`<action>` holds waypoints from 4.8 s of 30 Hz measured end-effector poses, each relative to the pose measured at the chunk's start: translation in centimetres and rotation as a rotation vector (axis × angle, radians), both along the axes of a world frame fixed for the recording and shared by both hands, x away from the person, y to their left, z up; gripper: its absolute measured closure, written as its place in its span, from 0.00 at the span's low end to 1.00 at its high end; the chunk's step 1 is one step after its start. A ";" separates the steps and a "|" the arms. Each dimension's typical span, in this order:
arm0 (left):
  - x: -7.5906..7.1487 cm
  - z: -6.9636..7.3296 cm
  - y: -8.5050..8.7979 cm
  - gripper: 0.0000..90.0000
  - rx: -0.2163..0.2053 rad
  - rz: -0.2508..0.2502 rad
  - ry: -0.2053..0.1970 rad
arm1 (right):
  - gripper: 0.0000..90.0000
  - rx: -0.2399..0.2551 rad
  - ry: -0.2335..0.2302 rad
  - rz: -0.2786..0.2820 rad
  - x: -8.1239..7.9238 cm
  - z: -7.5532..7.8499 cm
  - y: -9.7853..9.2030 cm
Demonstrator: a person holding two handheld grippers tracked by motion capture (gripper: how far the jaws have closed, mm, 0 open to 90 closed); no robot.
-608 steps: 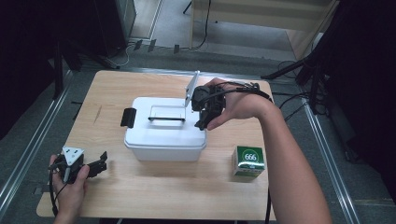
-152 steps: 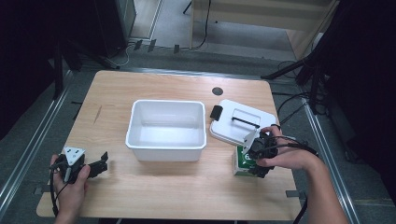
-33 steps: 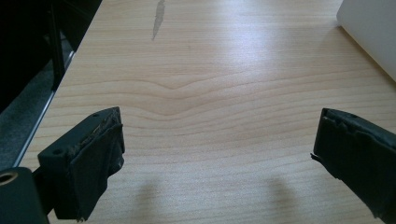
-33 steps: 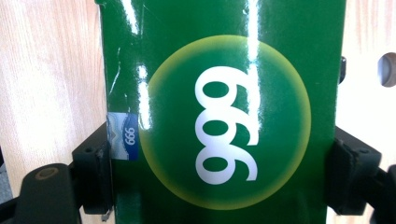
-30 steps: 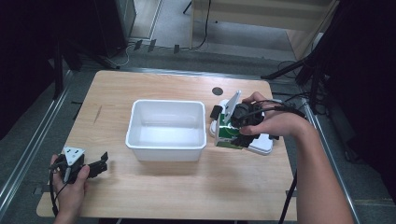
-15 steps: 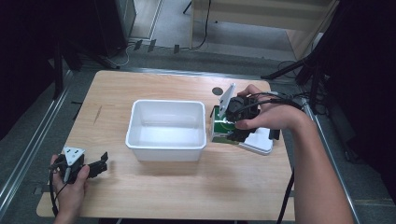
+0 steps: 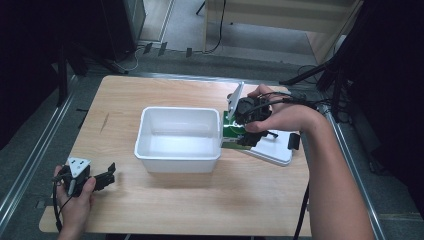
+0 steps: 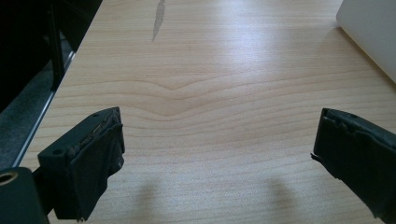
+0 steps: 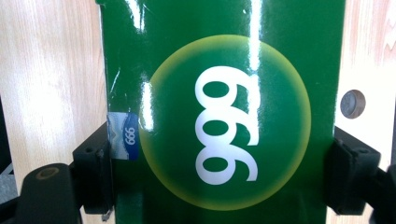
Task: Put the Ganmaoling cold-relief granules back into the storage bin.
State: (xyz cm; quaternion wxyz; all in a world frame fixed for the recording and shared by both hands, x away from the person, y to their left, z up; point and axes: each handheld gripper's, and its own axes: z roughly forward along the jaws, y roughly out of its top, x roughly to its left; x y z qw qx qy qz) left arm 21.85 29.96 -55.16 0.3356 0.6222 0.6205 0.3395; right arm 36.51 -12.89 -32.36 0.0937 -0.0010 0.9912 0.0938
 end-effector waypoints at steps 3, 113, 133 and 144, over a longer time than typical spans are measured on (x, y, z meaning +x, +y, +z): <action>0.0 0.0 0.0 0.03 0.001 0.000 -0.001 | 0.18 0.000 -0.003 0.009 0.1 0.5 0.4; -1.1 0.1 -0.6 0.00 0.064 -0.004 -0.219 | 0.17 -0.059 -0.006 0.109 2.2 -7.8 10.2; -1.1 0.1 -0.5 0.00 0.065 -0.002 -0.217 | 0.17 -0.075 -0.006 0.098 2.9 -10.7 10.2; -1.1 0.1 -0.5 0.00 0.068 -0.004 -0.213 | 0.16 -0.109 0.000 0.122 3.0 -11.7 10.7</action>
